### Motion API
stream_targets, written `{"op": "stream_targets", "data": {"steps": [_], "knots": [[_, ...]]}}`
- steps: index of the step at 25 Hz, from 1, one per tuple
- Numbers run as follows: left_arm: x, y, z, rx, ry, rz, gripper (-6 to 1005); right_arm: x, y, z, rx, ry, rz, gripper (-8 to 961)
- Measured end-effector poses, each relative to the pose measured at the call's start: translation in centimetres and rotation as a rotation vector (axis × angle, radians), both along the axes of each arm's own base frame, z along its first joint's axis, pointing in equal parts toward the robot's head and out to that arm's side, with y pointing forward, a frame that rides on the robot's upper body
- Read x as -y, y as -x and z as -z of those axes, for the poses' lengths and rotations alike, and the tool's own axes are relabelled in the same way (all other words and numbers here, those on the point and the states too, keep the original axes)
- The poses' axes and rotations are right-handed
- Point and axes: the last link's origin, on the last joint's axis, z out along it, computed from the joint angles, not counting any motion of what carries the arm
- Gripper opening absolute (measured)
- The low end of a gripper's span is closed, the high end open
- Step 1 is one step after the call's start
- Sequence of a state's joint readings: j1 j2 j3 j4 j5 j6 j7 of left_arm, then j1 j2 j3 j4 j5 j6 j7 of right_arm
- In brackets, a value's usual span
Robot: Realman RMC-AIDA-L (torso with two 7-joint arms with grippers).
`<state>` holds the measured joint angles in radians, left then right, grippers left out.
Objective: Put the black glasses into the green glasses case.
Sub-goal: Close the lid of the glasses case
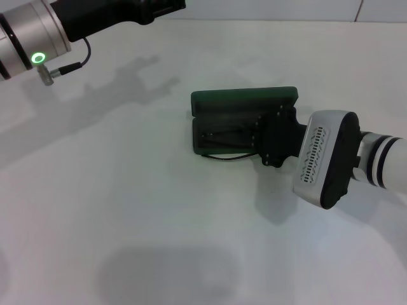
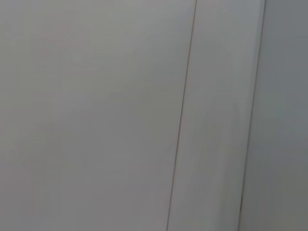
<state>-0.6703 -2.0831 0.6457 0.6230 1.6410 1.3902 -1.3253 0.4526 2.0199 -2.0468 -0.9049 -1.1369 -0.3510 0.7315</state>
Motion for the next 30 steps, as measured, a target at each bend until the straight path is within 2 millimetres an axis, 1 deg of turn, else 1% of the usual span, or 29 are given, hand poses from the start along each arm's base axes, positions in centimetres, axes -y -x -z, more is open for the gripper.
{"op": "stream_targets", "data": {"steps": [5, 16, 23, 27, 30], "knots": [[0.0, 0.0, 0.0, 0.0, 0.0, 0.0, 825, 0.1, 0.3, -0.1, -0.014, 0.0, -0.005, 70], [0.1, 0.2, 0.0, -0.001, 0.0, -0.004, 826, 0.2, 0.1, -1.1, -0.013, -0.054, -0.027, 69], [0.1, 0.2, 0.0, 0.005, 0.0, -0.005, 825, -0.1, -0.1, -1.3, 0.001, -0.083, -0.015, 68], [0.2, 0.2, 0.0, 0.007, 0.0, -0.007, 826, 0.1, 0.2, -1.4, -0.013, -0.079, -0.022, 68], [0.2, 0.3, 0.1, 0.009, 0.001, -0.009, 826, 0.6, 0.5, -1.8, -0.049, -0.065, -0.033, 67]]}}
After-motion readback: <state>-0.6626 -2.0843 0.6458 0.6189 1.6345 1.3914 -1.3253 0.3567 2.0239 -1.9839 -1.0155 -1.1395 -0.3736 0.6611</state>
